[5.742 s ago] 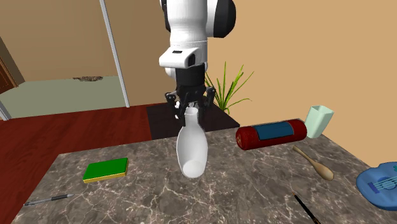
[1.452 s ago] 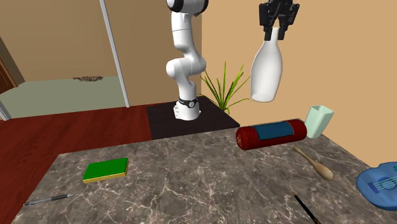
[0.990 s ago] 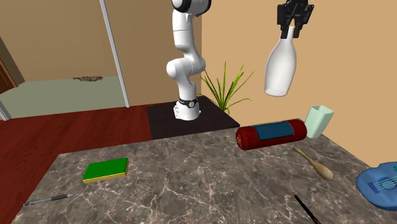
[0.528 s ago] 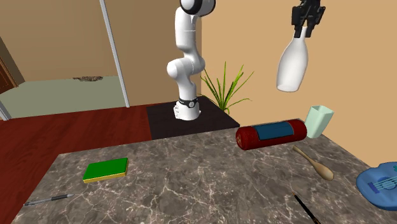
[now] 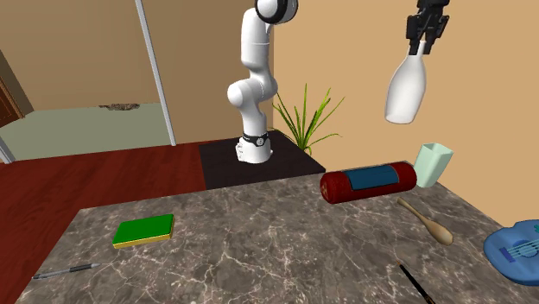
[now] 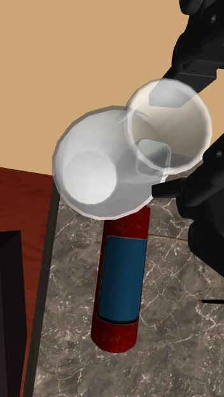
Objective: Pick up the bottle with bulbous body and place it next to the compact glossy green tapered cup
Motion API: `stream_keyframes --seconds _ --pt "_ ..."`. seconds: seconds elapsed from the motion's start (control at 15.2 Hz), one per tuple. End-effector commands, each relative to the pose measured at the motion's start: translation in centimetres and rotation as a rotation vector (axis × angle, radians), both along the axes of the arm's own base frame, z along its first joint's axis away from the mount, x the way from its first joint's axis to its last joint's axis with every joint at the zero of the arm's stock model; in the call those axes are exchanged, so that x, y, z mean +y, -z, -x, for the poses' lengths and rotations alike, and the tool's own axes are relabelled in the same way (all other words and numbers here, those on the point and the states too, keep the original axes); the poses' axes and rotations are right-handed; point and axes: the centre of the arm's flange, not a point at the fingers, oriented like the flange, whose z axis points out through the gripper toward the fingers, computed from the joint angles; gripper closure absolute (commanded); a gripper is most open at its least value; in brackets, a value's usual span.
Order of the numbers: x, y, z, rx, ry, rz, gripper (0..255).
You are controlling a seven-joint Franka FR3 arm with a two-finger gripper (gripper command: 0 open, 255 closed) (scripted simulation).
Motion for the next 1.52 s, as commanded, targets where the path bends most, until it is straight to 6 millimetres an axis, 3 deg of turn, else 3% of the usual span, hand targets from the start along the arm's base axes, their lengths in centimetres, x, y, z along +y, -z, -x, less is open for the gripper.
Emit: stream_keyframes --seconds 0.0,1.45 --pt "0.1 1.0 0.0 -0.001 0.001 -0.001 255" --pt "0.1 12.7 0.0 -0.001 0.001 -0.001 255"
